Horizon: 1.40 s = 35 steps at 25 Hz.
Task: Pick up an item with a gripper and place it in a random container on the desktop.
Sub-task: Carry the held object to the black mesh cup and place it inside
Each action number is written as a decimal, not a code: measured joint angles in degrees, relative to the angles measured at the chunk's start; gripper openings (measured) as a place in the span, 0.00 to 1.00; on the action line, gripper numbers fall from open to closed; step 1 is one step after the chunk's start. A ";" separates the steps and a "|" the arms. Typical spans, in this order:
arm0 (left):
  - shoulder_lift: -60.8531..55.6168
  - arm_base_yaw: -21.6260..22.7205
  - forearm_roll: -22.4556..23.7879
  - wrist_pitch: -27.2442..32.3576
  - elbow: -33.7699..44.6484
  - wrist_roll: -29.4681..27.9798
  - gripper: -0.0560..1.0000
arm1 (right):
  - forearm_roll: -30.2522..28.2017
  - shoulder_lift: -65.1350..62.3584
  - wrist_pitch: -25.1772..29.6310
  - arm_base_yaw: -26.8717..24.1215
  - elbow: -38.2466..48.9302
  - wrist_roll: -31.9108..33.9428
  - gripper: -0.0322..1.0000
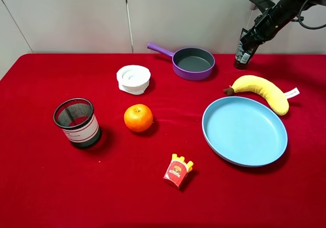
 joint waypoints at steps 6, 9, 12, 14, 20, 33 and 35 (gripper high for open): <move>0.00 0.00 0.00 0.00 0.00 0.00 0.99 | 0.00 -0.33 1.38 -0.04 0.00 0.00 0.18; 0.00 0.00 0.00 0.00 0.00 0.00 0.99 | -0.25 -0.95 3.10 -0.04 0.00 0.00 0.18; 0.00 0.00 0.00 0.00 0.00 0.00 0.99 | -0.41 -2.44 4.57 0.01 0.00 0.00 0.18; 0.00 0.00 0.00 0.00 0.00 0.00 0.99 | -0.64 -3.94 5.24 0.27 0.00 0.00 0.18; 0.00 0.00 0.00 0.00 0.00 0.00 0.99 | -1.53 -7.54 7.50 2.22 0.00 0.59 0.18; 0.00 0.00 0.00 0.00 0.00 0.00 0.99 | -2.86 -14.53 13.80 9.08 0.00 3.13 0.18; 0.00 0.00 0.00 0.00 0.00 0.00 0.99 | -3.16 -16.01 14.61 10.62 0.00 3.51 0.18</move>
